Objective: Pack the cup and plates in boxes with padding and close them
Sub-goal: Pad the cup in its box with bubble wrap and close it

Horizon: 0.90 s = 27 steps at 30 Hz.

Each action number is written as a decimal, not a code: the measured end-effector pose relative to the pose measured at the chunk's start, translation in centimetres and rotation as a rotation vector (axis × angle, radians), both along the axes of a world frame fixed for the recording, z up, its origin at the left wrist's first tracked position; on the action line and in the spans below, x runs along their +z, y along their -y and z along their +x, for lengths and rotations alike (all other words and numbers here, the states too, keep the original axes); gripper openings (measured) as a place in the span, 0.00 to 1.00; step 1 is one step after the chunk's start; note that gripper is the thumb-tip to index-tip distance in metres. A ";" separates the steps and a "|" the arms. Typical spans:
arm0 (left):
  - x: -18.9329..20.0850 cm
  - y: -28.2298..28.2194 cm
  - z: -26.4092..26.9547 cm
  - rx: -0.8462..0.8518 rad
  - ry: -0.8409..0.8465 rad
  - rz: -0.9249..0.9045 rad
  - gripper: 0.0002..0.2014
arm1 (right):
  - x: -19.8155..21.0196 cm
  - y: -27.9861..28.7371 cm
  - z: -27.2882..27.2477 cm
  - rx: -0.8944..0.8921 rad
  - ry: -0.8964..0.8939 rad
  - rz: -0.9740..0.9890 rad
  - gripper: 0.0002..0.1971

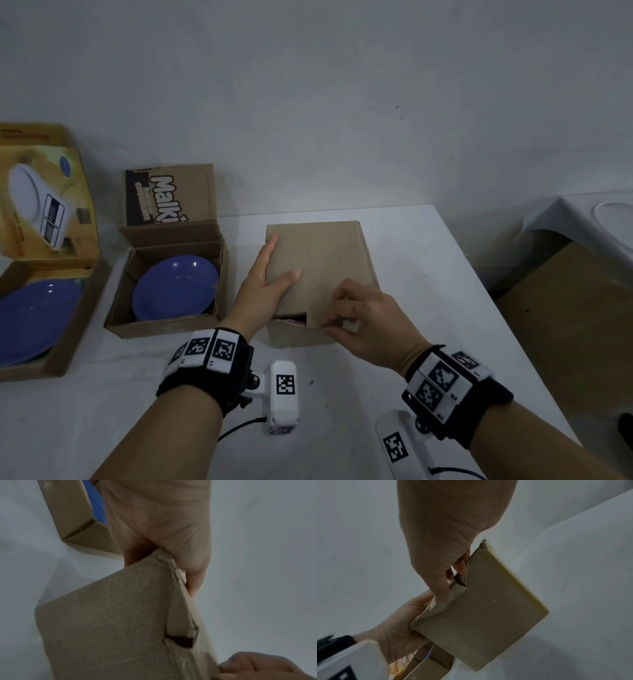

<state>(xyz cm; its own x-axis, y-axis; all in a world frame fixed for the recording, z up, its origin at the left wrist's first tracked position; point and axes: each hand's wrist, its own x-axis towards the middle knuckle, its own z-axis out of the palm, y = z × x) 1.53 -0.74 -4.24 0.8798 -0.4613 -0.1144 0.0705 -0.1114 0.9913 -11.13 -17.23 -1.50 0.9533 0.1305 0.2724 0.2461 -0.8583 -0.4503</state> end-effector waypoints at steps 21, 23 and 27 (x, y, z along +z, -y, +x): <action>0.0 0.0 -0.1 -0.018 -0.013 -0.018 0.35 | -0.4 -0.3 0.6 -0.112 0.146 -0.108 0.13; 0.1 0.0 -0.1 -0.010 -0.007 -0.006 0.34 | -1.0 0.2 0.7 -0.168 0.067 -0.211 0.27; 0.2 0.1 -0.2 0.006 0.015 0.019 0.34 | -1.8 1.2 1.2 -0.156 -0.107 -0.315 0.36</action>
<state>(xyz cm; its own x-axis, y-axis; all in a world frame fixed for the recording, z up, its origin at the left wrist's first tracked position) 1.35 -0.80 -4.08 0.8843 -0.4538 -0.1101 0.0569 -0.1294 0.9900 -9.97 -18.39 -3.32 0.9892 0.0427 0.1400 0.0670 -0.9825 -0.1740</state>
